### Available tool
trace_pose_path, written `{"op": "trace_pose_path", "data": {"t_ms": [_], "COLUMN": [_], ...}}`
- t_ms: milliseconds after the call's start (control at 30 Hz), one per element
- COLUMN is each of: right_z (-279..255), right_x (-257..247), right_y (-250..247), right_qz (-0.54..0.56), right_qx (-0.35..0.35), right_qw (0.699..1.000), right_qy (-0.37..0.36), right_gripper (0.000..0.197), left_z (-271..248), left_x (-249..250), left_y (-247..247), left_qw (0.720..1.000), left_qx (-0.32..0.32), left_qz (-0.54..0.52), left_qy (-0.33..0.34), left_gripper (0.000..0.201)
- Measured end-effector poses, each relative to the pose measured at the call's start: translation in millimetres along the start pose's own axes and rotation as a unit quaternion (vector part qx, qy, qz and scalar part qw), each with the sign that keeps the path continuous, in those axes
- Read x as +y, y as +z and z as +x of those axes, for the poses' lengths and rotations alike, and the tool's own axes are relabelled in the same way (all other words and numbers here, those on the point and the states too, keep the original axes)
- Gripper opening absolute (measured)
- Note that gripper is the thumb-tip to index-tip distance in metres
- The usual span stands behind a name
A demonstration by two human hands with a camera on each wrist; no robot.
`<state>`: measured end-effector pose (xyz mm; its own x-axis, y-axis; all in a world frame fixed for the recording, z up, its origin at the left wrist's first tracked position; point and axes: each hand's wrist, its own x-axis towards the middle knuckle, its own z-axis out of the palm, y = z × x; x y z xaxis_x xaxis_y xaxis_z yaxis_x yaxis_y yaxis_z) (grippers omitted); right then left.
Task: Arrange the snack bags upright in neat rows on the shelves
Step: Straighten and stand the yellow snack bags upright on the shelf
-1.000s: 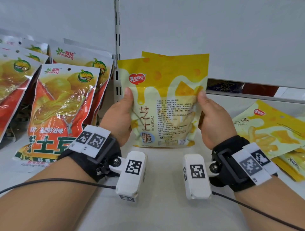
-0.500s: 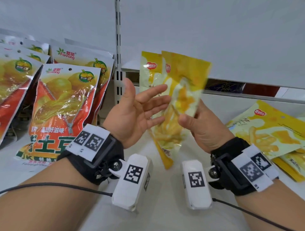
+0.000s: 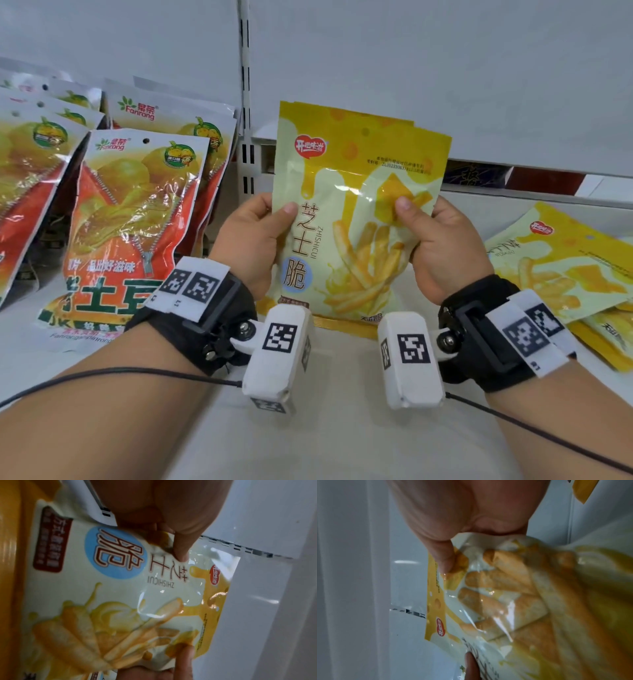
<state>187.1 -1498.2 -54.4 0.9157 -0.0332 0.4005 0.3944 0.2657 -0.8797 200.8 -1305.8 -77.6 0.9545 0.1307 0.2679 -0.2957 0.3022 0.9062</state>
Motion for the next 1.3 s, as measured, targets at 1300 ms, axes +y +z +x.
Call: {"op": "trace_pose_path", "data": {"t_ms": [1300], "right_z": [16], "right_x": [-23], "right_y": [-53], "right_qz": [-0.333], "right_qx": [0.237], "right_qw": [0.909], "right_qy": [-0.085], "right_gripper": [0.033], "left_z": [67], "left_x": [-25], "left_y": [19], "left_qw": [0.946], "left_qx": [0.097], "left_qz": [0.291], "left_qy": [-0.107], "left_gripper": [0.08]}}
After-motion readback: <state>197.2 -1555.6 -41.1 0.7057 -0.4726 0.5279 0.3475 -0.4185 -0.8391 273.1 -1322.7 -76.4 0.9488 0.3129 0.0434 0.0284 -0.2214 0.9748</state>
